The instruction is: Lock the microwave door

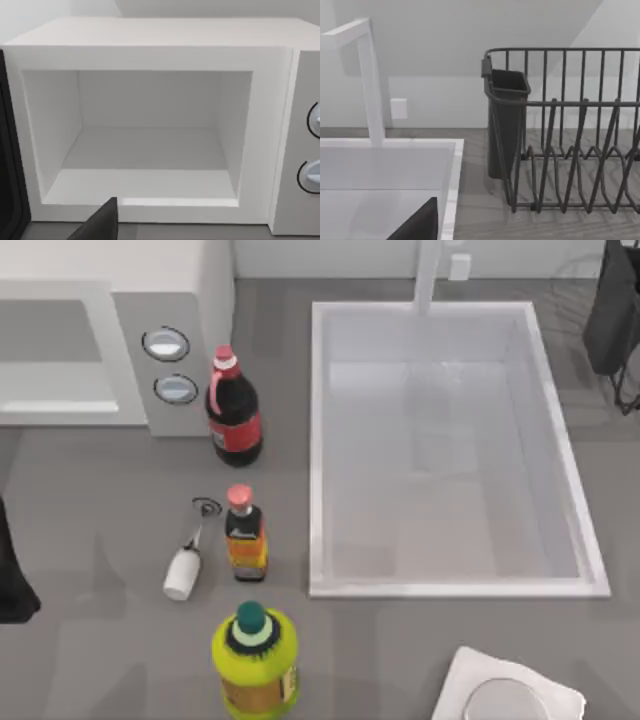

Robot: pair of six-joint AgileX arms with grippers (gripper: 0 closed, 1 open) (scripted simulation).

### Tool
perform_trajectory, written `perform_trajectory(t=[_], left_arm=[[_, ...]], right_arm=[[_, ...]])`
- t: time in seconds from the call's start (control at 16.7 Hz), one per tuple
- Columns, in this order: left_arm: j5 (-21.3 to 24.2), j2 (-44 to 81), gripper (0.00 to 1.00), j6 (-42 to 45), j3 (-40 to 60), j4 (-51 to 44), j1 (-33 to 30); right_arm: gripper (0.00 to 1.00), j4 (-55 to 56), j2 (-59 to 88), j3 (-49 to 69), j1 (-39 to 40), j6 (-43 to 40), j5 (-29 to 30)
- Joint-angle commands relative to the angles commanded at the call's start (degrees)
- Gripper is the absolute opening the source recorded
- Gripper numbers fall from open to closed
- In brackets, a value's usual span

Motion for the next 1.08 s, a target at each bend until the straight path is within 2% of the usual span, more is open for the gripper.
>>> perform_trajectory(t=[0.06, 0.84, 1.08], left_arm=[[0.00, 0.00, 1.00, 0.00, 0.00, 0.00, 0.00], [0.00, 0.00, 0.02, 0.00, 0.00, 0.00, 0.00], [0.00, 0.00, 0.00, 0.00, 0.00, 0.00, 0.00]], right_arm=[[1.00, 0.00, 0.00, 0.00, 0.00, 0.00, 0.00], [1.00, 0.00, 0.00, 0.00, 0.00, 0.00, 0.00], [1.00, 0.00, 0.00, 0.00, 0.00, 0.00, 0.00]])
